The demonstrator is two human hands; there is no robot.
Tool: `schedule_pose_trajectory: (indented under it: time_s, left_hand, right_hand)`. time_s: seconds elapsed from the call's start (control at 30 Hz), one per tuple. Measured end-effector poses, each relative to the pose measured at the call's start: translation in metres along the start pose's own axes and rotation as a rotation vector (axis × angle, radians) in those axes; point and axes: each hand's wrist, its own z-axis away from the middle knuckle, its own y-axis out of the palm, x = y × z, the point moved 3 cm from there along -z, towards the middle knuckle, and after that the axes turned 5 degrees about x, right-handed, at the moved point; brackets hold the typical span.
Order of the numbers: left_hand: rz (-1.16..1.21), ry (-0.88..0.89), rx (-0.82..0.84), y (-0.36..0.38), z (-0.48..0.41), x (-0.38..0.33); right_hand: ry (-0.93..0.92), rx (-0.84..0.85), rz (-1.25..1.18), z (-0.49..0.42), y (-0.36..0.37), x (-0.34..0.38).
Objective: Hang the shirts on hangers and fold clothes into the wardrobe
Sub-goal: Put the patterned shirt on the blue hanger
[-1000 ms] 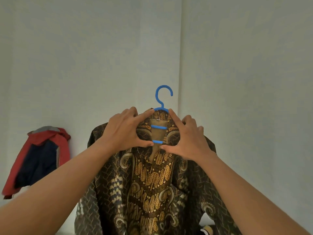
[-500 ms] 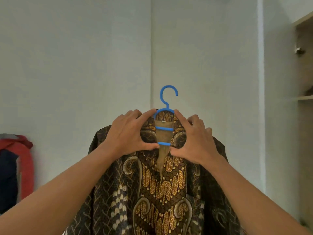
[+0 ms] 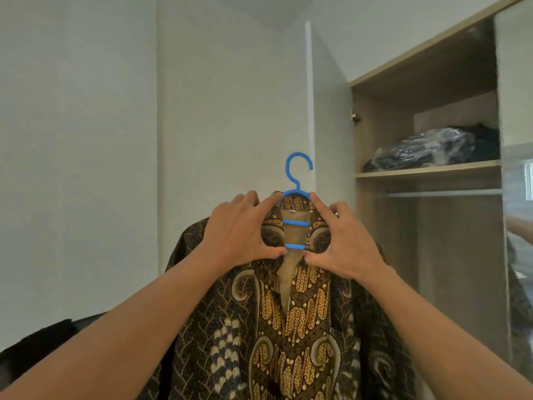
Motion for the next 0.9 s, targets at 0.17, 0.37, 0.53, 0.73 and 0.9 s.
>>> schedule_pose_trajectory:
  time_s: [0.17,0.37,0.53,0.73,0.9]
  left_hand:
    - [0.044,0.057,0.005,0.028,-0.054,-0.072]
    - [0.089,0.109,0.022,0.081,-0.125,-0.162]
    - [0.107,0.091,0.013,0.130,-0.183,-0.210]
    - [0.071,0.040,0.027,0.185,-0.223,-0.220]
    - [0.004,0.021,0.045,0.217,-0.245,-0.228]
  right_hand:
    - [0.117,-0.001,0.012,0.012,-0.015,-0.083]
    - [0.206,0.031,0.042,0.014,-0.017,-0.201]
    - [0.239,0.058,0.080,-0.011,-0.008,-0.288]
    - [0.201,0.075,0.041,-0.045,0.025,-0.341]
    - [0.201,0.085,-0.008,-0.060,0.047,-0.374]
